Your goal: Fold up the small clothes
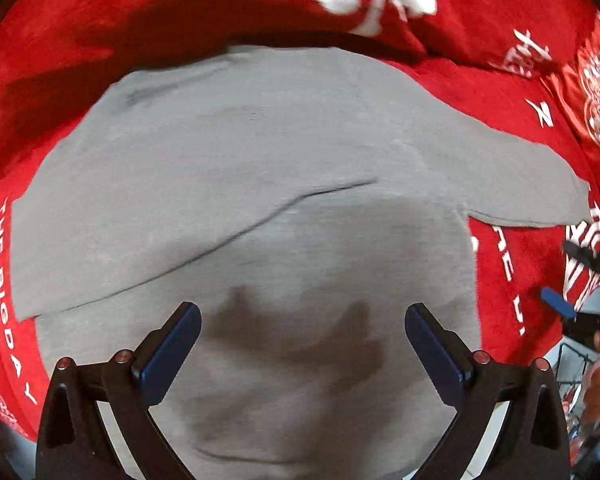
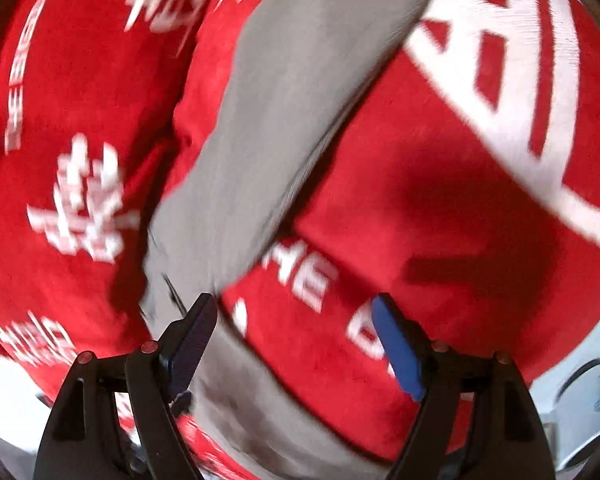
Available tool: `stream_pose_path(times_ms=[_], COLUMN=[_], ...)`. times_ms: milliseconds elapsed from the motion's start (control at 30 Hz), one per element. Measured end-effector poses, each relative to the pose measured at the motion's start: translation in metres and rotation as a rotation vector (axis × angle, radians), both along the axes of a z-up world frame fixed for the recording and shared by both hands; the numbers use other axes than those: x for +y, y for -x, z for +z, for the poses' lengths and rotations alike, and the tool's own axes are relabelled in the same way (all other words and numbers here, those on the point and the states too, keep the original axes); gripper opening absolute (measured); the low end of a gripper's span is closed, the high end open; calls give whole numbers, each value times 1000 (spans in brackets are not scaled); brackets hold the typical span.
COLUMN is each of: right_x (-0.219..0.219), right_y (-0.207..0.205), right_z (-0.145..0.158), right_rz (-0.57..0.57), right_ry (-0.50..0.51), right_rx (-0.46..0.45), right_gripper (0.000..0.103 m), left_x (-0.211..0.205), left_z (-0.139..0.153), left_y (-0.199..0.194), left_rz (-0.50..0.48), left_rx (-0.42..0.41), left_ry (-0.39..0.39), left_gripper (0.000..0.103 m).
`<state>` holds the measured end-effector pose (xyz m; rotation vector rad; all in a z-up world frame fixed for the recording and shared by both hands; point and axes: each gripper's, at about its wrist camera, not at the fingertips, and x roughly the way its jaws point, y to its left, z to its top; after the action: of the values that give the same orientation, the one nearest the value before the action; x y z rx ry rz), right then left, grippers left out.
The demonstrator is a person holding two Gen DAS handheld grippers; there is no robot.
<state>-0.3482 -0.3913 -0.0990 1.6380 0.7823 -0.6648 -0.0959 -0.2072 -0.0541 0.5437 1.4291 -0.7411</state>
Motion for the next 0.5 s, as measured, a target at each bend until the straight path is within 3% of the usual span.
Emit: stream_pose_path(times_ms=[200,500], right_x=[-42,-98], right_y=[16,48], right_z=[-12,-4], right_rz=[-149,-343], right_ry=[7,75], right_rx=[-122,-182], right_gripper=[82,82], left_x=[-33,-41], left_z=[-5,-9], left_y=[7,10], left_rz=[-8,-3], left_rx=[-2,-2], left_ry=[-15,-35], left_gripper=[102,102])
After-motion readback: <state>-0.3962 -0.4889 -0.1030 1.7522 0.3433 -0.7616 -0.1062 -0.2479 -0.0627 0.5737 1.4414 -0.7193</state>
